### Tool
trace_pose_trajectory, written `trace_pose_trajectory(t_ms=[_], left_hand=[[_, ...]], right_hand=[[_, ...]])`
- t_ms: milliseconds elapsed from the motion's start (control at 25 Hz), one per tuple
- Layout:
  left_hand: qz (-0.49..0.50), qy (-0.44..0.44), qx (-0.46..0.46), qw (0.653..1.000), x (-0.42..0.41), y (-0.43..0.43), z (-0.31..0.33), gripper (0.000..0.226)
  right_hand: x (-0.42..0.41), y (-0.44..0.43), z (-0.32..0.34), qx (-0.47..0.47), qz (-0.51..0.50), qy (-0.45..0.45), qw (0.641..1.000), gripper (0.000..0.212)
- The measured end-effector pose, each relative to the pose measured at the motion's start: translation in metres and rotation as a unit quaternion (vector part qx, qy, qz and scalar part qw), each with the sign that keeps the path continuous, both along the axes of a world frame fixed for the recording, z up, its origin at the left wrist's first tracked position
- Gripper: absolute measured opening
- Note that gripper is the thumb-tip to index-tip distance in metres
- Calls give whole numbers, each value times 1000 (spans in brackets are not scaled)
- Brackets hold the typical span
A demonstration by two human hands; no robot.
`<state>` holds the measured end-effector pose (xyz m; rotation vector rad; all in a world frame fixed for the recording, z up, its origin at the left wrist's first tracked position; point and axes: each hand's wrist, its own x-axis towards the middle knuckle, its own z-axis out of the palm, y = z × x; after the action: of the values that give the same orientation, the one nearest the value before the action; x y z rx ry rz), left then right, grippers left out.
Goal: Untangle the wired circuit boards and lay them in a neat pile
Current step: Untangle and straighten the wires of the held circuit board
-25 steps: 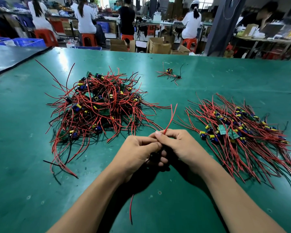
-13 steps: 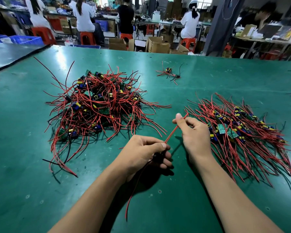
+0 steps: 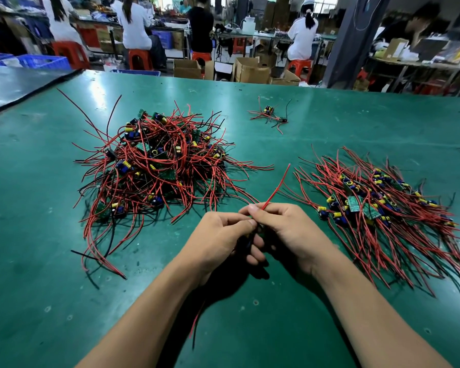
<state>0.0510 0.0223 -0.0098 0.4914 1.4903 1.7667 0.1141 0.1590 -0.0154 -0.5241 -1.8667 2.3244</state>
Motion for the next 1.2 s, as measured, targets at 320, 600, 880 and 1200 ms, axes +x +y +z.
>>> trace_pose_trajectory(t_ms=[320, 600, 880, 1200], left_hand=[[-83, 13, -9, 996, -2, -6, 2, 17], [-106, 9, -11, 994, -3, -7, 4, 19], [-2, -22, 17, 1000, -6, -9, 10, 19], [150, -1, 118, 982, -15, -7, 18, 14]], right_hand=[[-10, 28, -8, 218, -246, 68, 942, 24], [-18, 36, -20, 247, -360, 80, 896, 28], [-8, 40, -13, 133, -289, 68, 946, 52], [0, -18, -9, 437, -44, 150, 886, 20]])
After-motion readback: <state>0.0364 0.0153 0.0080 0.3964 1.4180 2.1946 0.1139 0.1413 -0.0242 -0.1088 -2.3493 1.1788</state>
